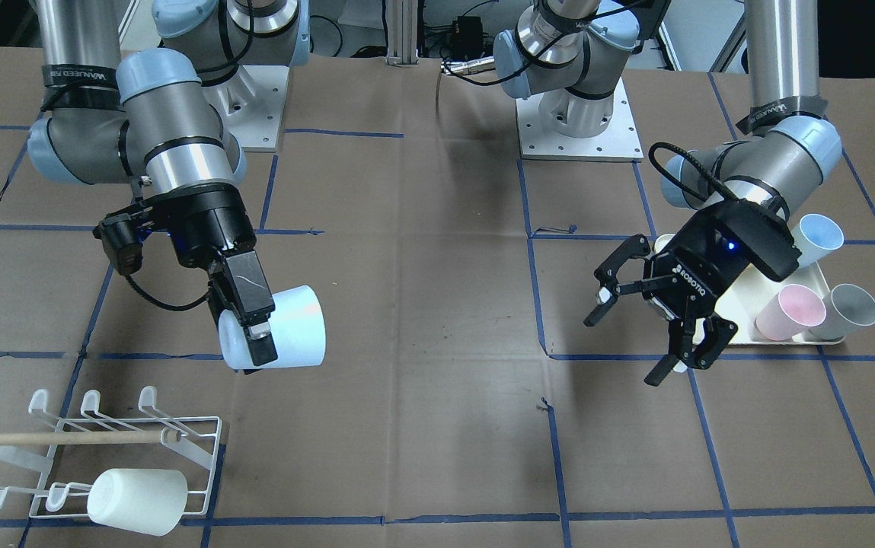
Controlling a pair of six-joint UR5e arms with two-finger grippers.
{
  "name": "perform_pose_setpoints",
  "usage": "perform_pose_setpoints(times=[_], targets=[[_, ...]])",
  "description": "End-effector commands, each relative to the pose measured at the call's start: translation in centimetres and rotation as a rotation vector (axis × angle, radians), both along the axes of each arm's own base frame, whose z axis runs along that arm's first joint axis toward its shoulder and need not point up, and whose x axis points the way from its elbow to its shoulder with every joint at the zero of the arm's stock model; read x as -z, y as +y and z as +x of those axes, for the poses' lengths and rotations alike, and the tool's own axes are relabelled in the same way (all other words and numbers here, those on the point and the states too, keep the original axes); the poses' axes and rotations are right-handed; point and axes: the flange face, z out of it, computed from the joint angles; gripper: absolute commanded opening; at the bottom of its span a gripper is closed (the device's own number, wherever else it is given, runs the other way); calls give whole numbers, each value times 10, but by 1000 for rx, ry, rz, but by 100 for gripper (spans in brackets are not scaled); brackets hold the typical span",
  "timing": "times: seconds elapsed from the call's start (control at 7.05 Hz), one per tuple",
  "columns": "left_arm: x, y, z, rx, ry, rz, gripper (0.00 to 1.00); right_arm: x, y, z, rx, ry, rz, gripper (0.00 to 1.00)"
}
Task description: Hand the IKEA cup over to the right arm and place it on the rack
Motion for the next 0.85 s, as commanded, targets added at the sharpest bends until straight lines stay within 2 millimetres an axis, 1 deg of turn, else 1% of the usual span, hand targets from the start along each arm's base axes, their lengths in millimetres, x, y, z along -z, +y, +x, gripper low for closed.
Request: perform_pose_setpoints(times=[0.0,0.14,0.28,0.43,0.57,0.71], targets=[[-29,-49,-31,-178,-249,260,96,-7,-12,-49,-67,396,-163,9],[-43,-64,-38,-216,-349,427,96,-7,-17,-76,-84,568,-214,9],[-59,-69,-44,-230,-443,580,97,-18,-27,-114,-90,784,-281,9],[-68,-59,-48,-226,-552,766,97,-28,-39,-142,-95,948,-324,9],[-93,-38,-58,-217,-627,875,97,-30,-52,-169,-82,1031,-333,9],[-120,-9,-65,-246,-649,968,99,-17,-70,-191,-73,1054,-318,9]])
